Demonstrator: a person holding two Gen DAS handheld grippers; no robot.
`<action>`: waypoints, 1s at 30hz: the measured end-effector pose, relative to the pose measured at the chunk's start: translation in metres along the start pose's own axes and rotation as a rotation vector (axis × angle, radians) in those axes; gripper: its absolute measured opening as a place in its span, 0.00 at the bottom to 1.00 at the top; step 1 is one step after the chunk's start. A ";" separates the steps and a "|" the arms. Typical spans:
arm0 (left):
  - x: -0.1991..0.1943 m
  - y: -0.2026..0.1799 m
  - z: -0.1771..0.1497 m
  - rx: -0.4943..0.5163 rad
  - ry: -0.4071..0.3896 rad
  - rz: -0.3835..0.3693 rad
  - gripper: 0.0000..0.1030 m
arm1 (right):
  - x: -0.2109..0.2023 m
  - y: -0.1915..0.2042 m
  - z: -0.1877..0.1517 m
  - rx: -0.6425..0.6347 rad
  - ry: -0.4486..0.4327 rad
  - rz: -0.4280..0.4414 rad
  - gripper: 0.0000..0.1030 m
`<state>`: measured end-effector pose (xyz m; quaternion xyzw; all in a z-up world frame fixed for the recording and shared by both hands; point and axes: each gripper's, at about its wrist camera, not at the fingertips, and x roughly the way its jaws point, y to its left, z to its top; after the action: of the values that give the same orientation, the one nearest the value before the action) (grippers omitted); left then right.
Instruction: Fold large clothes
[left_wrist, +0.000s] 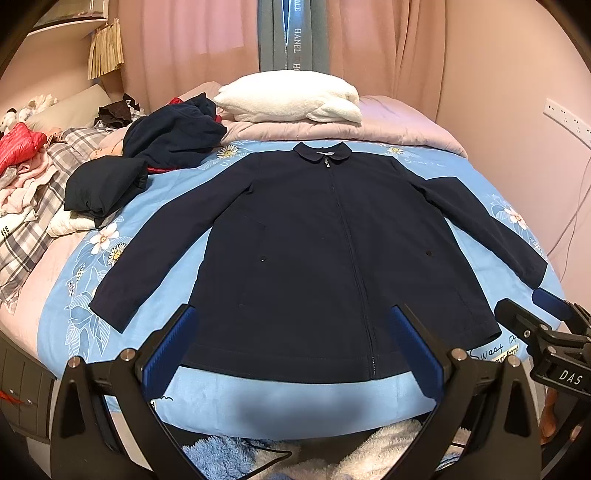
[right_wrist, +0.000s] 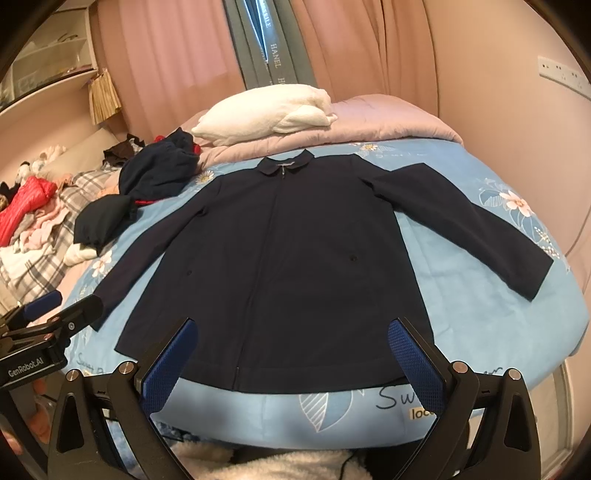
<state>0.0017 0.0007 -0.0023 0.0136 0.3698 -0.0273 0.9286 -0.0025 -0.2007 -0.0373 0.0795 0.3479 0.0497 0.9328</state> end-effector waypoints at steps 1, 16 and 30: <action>0.000 0.000 0.000 -0.001 -0.001 0.000 1.00 | 0.000 0.001 -0.001 -0.001 0.000 0.000 0.99; 0.001 0.000 0.000 0.001 0.001 0.001 1.00 | 0.002 0.003 -0.004 0.001 0.002 0.003 0.99; 0.001 0.000 -0.002 0.017 0.004 0.004 1.00 | 0.003 0.003 -0.003 0.003 0.005 0.005 0.99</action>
<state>0.0017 0.0008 -0.0044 0.0222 0.3714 -0.0287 0.9278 -0.0021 -0.1970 -0.0408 0.0816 0.3503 0.0518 0.9316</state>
